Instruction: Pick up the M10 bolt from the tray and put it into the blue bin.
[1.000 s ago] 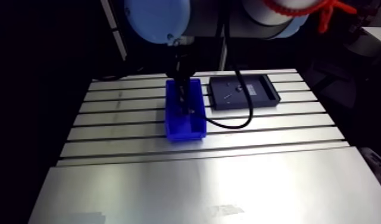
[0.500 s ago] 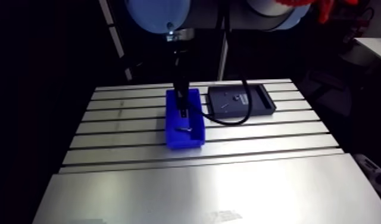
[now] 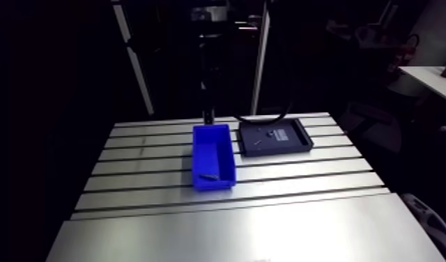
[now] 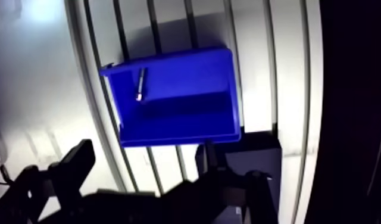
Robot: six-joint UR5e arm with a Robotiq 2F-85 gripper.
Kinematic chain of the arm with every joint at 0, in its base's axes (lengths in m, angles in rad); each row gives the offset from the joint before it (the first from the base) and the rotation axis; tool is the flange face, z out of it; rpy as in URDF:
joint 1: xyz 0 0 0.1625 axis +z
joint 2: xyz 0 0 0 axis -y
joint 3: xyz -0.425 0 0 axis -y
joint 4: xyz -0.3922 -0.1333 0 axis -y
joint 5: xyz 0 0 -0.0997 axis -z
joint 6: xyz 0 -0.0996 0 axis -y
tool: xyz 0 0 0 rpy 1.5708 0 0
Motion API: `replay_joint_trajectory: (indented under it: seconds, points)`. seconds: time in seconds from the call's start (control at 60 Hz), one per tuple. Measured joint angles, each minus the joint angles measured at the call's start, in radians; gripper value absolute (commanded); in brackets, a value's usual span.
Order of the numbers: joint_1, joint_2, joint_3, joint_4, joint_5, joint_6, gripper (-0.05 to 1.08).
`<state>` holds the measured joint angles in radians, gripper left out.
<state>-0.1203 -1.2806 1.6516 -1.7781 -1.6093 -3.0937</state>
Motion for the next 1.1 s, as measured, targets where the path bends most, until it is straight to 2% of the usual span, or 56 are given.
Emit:
replay_joint_trajectory:
  seconds: [0.167, 0.35, 0.533, 0.75, 0.883, 1.1]
  points:
    - [-0.007, -0.023, -0.049, 0.046, 0.014, 0.149, 0.00]
    - [-0.012, -0.038, -0.114, 0.082, 0.021, 0.428, 0.00]
    - [-0.015, -0.046, -0.184, 0.120, 0.022, 0.791, 0.00]
    - [-0.016, -0.044, -0.274, 0.201, 0.018, 1.291, 0.00]
    - [-0.017, -0.036, -0.299, 0.235, 0.017, 1.426, 0.00]
    - [-0.015, -0.018, -0.309, 0.252, 0.017, 1.484, 0.00]
